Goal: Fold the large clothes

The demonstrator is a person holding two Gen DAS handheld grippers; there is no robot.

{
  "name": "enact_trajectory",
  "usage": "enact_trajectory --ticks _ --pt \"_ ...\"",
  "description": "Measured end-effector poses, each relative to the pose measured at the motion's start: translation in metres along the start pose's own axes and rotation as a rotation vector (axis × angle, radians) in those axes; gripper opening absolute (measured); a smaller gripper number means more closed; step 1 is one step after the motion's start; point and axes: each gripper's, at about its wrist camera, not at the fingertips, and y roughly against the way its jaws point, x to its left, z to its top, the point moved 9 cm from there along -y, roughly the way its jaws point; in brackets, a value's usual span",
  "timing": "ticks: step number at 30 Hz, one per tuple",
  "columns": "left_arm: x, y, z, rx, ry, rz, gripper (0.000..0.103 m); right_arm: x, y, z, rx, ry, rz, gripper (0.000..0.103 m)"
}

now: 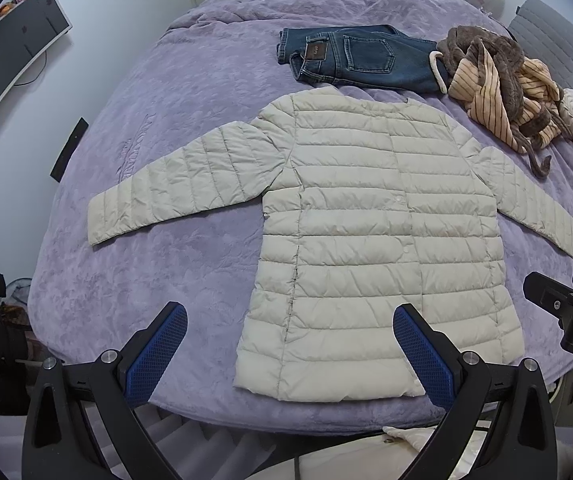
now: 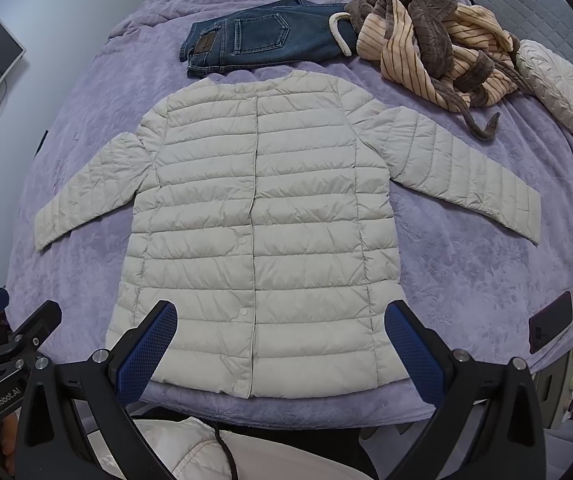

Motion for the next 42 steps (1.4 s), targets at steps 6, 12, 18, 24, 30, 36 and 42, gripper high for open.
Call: enact_trajectory --ticks 6,12,18,24,30,36,42 --pt "0.0014 0.0001 0.0006 0.000 0.003 0.000 0.103 0.0034 -0.0016 -0.0002 0.009 0.012 0.000 0.103" --pt "0.0016 0.0000 0.0000 0.000 0.002 0.000 0.103 0.0039 -0.0032 0.0002 0.007 0.012 -0.003 0.103" --pt "0.0023 -0.0002 -0.0002 0.000 0.001 0.000 0.103 0.0030 -0.0027 0.0003 0.008 0.013 -0.001 0.103" --pt "0.0018 -0.0002 -0.0005 0.000 0.002 -0.001 0.103 0.0026 -0.0033 0.0000 0.008 0.011 -0.001 0.103" --pt "0.0013 -0.0001 -0.0005 0.000 0.002 -0.001 0.103 0.0024 -0.0035 0.0003 0.009 0.011 -0.001 0.103" --pt "0.0016 0.0000 -0.0006 -0.001 0.004 0.000 0.103 0.0011 -0.0047 0.0000 0.010 0.012 0.000 0.103" --pt "0.0018 -0.0001 -0.0001 0.001 0.005 0.000 0.103 0.0023 -0.0048 0.0010 0.010 0.014 0.000 0.103"
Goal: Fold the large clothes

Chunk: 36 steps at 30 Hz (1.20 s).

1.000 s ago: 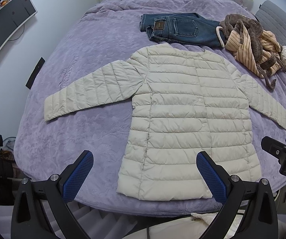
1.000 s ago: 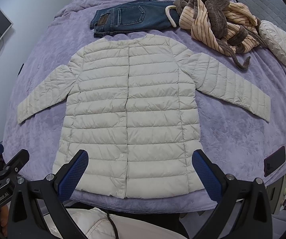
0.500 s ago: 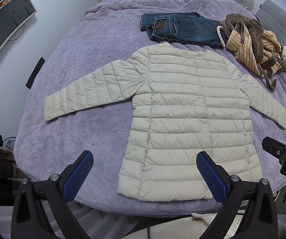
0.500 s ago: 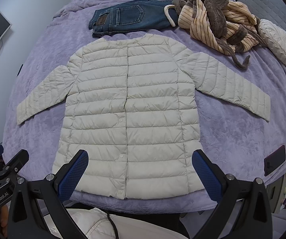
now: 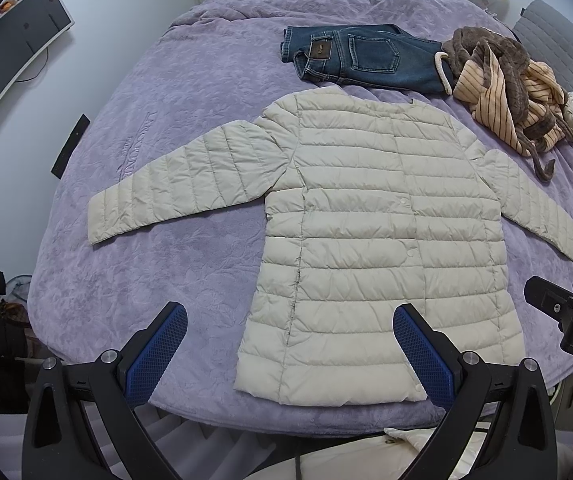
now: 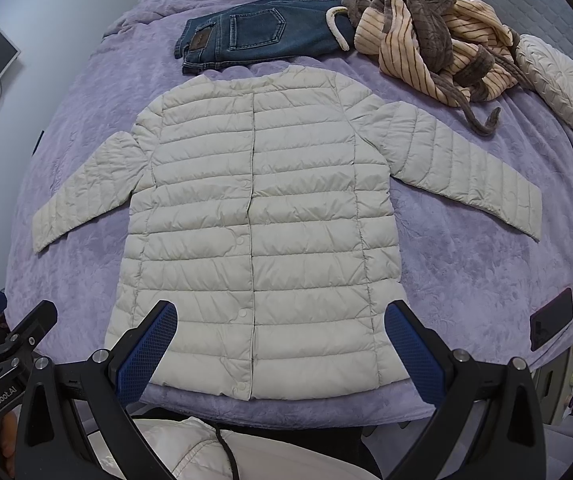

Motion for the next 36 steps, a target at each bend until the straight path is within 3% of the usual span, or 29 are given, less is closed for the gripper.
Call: enact_trajectory --ticks 36 --pt "-0.0001 0.0003 0.0007 0.002 0.000 -0.002 0.103 -0.0006 -0.0036 0.0010 0.006 -0.002 -0.004 0.103"
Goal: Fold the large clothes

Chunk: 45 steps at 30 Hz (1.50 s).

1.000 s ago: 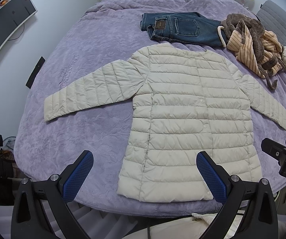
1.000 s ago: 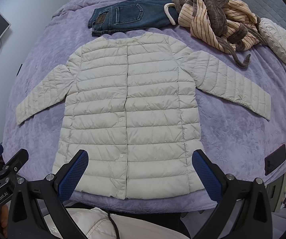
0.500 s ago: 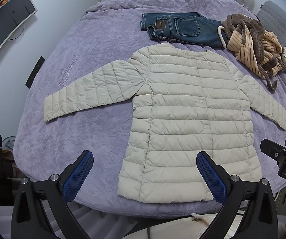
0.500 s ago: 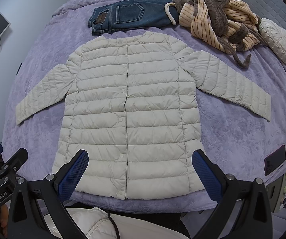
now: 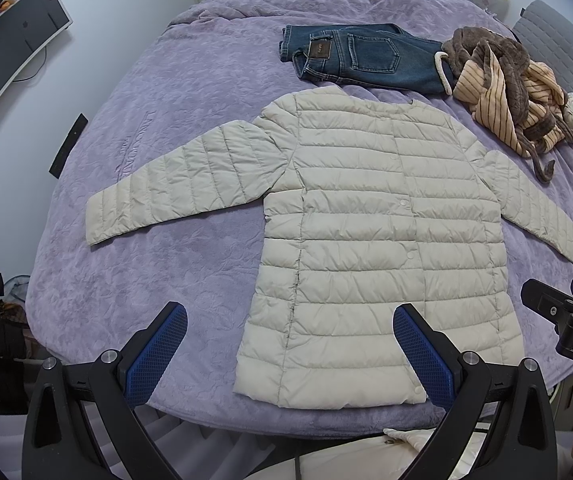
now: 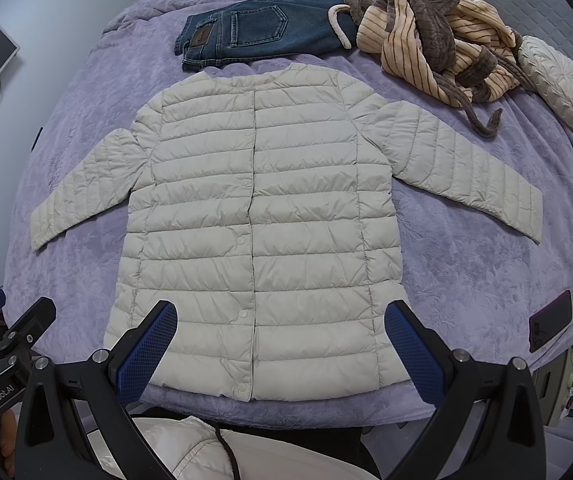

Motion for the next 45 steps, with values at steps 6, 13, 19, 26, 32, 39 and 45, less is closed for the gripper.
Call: enact_trajectory --ticks 6,13,19,26,32,39,45 --pt "0.000 0.000 0.000 0.000 0.001 0.000 0.103 0.000 -0.001 0.000 0.000 0.000 -0.001 0.103" --pt "-0.001 0.000 0.000 0.002 0.001 -0.002 0.103 0.001 -0.001 0.001 0.002 0.001 -0.002 0.103" --pt "-0.003 -0.001 -0.004 0.013 -0.005 -0.016 0.103 -0.001 -0.007 -0.003 0.013 -0.005 -0.007 0.103" --pt "-0.001 -0.014 -0.006 0.053 -0.011 -0.052 0.103 0.003 -0.015 -0.004 0.060 -0.034 0.010 0.103" --pt "0.022 -0.036 -0.001 0.094 0.018 -0.082 0.103 0.020 -0.030 -0.004 0.113 -0.034 0.020 0.103" --pt "0.071 -0.072 0.012 0.096 0.093 -0.132 0.103 0.053 -0.062 0.013 0.143 -0.043 0.030 0.103" --pt "0.127 -0.112 0.019 0.100 0.206 -0.164 0.103 0.090 -0.097 0.029 0.145 0.033 -0.020 0.103"
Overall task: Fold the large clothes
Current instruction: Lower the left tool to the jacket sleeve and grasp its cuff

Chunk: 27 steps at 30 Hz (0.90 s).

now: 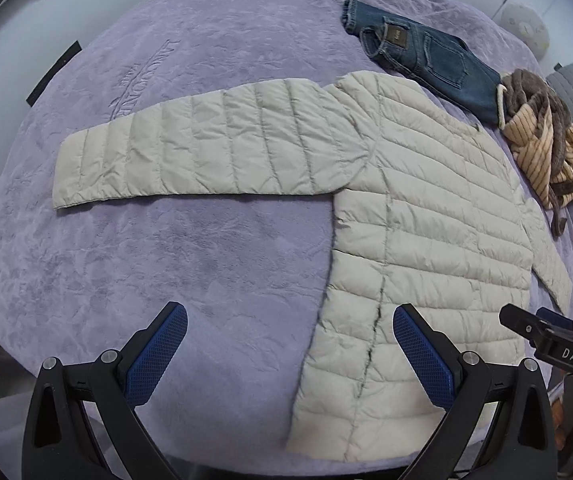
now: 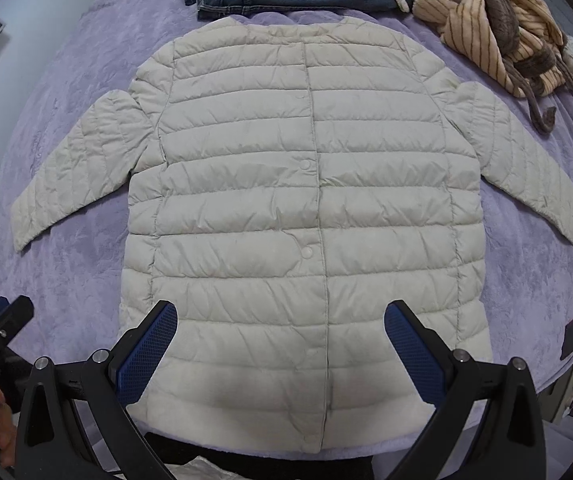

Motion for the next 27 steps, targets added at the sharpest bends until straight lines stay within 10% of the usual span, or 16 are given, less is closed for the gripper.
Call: enact_trajectory --ticks 16,27 --pt "0.184 -0.107 0.058 -0.072 0.419 -0.052 0.103 0.119 -0.068 0.076 -0.026 0.178 0.020 0.103" --pt "0.210 -0.140 0.090 -0.153 0.516 -0.056 0.103 0.199 -0.102 0.147 -0.159 0.276 0.060 0.099"
